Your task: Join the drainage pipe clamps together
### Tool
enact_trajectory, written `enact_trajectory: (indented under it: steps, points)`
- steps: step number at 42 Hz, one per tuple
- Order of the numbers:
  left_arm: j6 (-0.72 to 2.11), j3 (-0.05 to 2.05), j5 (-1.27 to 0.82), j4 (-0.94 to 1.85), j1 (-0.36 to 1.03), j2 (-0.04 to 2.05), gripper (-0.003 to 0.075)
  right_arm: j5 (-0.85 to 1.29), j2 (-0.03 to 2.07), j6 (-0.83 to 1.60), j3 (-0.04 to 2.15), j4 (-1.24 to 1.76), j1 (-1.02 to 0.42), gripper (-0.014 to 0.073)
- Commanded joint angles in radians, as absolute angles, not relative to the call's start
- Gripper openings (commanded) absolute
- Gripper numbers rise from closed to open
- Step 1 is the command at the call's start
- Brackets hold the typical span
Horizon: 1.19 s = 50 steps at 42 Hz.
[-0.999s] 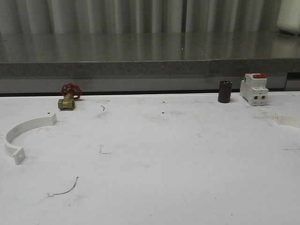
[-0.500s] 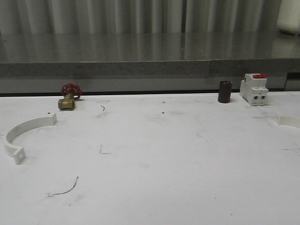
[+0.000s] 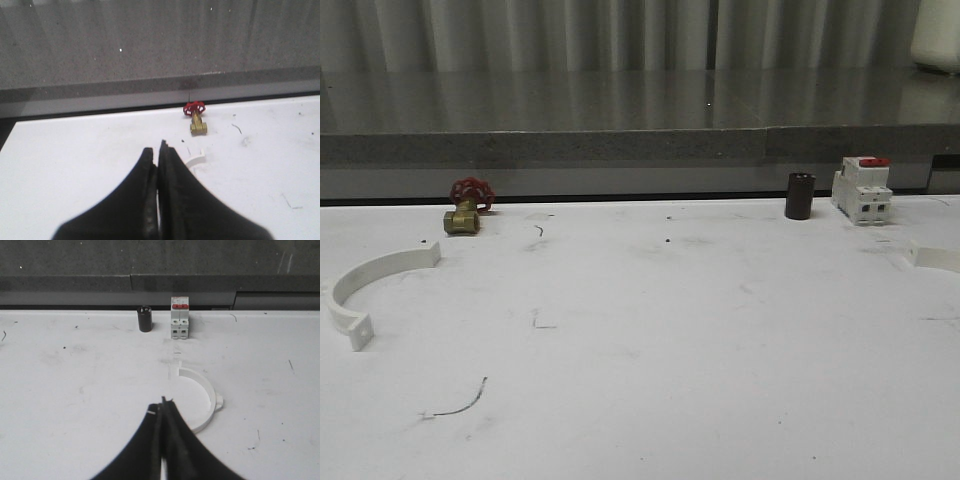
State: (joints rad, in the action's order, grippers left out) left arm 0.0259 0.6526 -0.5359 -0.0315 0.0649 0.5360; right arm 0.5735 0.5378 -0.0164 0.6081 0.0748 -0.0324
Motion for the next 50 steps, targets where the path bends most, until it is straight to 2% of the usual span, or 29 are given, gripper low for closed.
enact_trajectory:
  steps: [1,7,10,11,13,14,17,22,24,37,50]
  points:
    - [0.019,0.673,-0.468,-0.032,0.066,0.589,-0.002,0.517,0.583,-0.013,0.643,0.064,-0.027,-0.0069]
    - [0.019,0.673,-0.487,-0.032,0.066,0.667,-0.002,0.528,0.64,-0.013,0.643,0.063,-0.027,-0.0038]
    - [0.019,0.673,-0.485,-0.032,0.066,0.699,-0.0011,0.528,0.664,-0.013,0.643,0.063,-0.027,0.0115]
    - [0.019,0.673,-0.485,-0.032,0.066,0.708,0.0009,0.529,0.673,-0.013,0.643,0.063,-0.027,0.0195]
    - [0.019,0.673,-0.484,-0.032,0.066,0.725,0.0087,0.531,0.682,-0.013,0.643,0.063,-0.027,0.0353]
    - [0.019,0.673,-0.483,-0.032,0.066,0.727,0.0129,0.532,0.682,-0.013,0.643,0.063,-0.027,0.0402]
    - [0.019,0.673,-0.477,-0.032,0.066,0.742,0.0256,0.531,0.682,-0.013,0.643,0.063,-0.027,0.0472]
    - [0.019,0.673,-0.475,-0.032,0.066,0.768,0.0437,0.533,0.679,-0.013,0.643,0.064,-0.027,0.0481]
    - [0.019,0.673,-0.483,-0.028,0.066,0.778,0.0463,0.533,0.679,-0.013,0.643,0.064,-0.027,0.0481]
    - [0.019,0.782,-0.617,0.0,0.066,0.965,0.0462,0.533,0.679,-0.013,0.643,0.064,-0.027,0.0481]
    - [0.019,0.923,-0.635,0.013,0.066,1.213,0.0462,0.533,0.679,-0.013,0.643,0.064,-0.027,0.0481]
